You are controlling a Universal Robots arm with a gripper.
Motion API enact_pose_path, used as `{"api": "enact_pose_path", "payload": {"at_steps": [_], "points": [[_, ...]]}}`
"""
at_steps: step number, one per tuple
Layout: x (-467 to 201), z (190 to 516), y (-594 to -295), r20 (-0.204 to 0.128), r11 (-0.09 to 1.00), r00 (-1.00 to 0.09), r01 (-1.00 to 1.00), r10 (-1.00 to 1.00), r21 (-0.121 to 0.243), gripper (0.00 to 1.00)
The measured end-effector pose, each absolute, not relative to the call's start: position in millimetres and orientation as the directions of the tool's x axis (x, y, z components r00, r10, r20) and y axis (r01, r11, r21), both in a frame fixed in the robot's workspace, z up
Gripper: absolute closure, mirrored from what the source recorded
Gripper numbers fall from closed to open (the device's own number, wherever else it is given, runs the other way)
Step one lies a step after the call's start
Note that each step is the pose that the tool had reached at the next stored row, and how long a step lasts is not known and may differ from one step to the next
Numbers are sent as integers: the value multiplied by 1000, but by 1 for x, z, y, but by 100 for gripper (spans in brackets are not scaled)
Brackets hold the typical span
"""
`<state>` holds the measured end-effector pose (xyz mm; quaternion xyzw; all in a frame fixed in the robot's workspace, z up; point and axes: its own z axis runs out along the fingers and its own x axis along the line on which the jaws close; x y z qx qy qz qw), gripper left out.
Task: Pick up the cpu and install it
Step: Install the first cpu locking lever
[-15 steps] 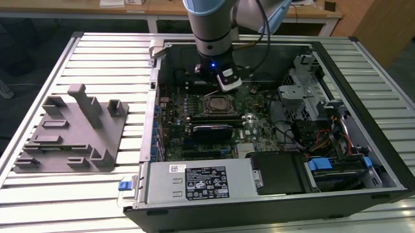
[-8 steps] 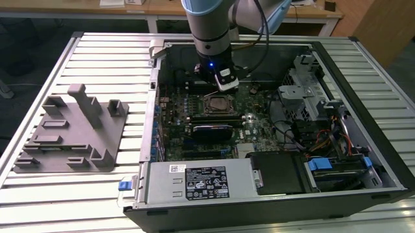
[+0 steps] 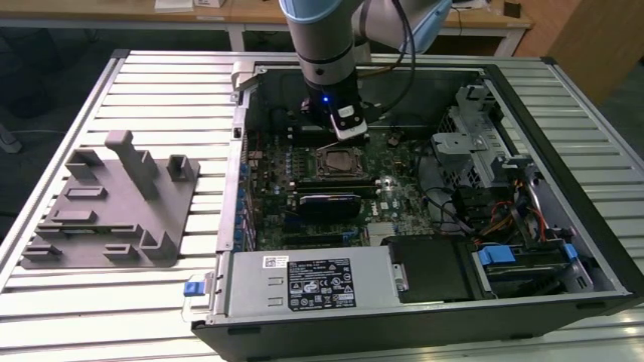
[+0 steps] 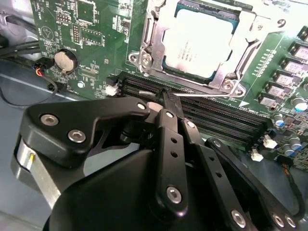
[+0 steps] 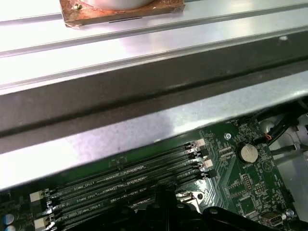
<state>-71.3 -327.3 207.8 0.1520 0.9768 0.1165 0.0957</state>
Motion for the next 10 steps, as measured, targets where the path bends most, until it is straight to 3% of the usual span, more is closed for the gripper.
{"api": "enact_pose_path", "payload": {"at_steps": [10], "points": [[-75,202,-327,-153,910,-916,325,370,256,89]]}}
